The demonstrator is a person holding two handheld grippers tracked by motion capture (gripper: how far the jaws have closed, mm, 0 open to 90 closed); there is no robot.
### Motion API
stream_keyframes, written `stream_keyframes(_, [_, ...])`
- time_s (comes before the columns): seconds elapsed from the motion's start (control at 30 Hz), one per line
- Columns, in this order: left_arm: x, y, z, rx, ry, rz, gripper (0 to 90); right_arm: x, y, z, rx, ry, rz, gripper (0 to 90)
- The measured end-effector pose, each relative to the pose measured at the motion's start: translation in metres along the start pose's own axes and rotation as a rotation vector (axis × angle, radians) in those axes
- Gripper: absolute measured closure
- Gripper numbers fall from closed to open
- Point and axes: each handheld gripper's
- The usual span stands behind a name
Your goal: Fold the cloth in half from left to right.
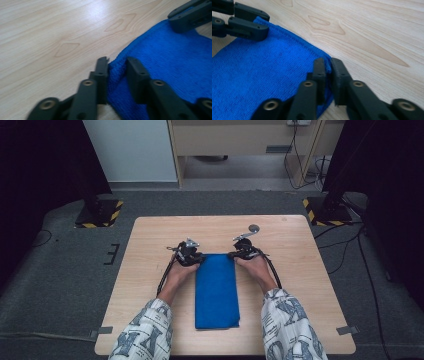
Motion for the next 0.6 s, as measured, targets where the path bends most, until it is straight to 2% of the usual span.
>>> stream_keyframes(0.07, [-0.001,0.000,-0.001,0.005,-0.005,-0.010,84.0,0.002,0.001,-0.001,0.004,0.002,0.001,87.6])
stream_keyframes(0.1, [-0.001,0.001,-0.003,0.009,-0.004,-0.005,85.1,0.003,0.002,-0.002,0.001,0.005,-0.002,87.8])
stream_keyframes(0.23, [-0.004,0.006,-0.011,-0.012,-0.007,0.011,86.0,0.005,0.006,-0.010,-0.013,-0.003,-0.024,88.0])
stream_keyframes(0.4, [-0.011,0.017,-0.021,-0.035,-0.001,0.029,86.0,0.004,0.012,-0.022,-0.040,-0.012,-0.023,88.1])
stream_keyframes(0.6, [-0.014,0.026,-0.027,-0.072,0.008,0.029,86.0,0.002,0.020,-0.036,-0.075,-0.023,-0.013,88.1])
Point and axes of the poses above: each handheld gripper's, and its own axes: z roughly forward along the jaws, y roughly out of its top, x roughly to its left, and after that the axes turned 14 degrees about -y, right-handed
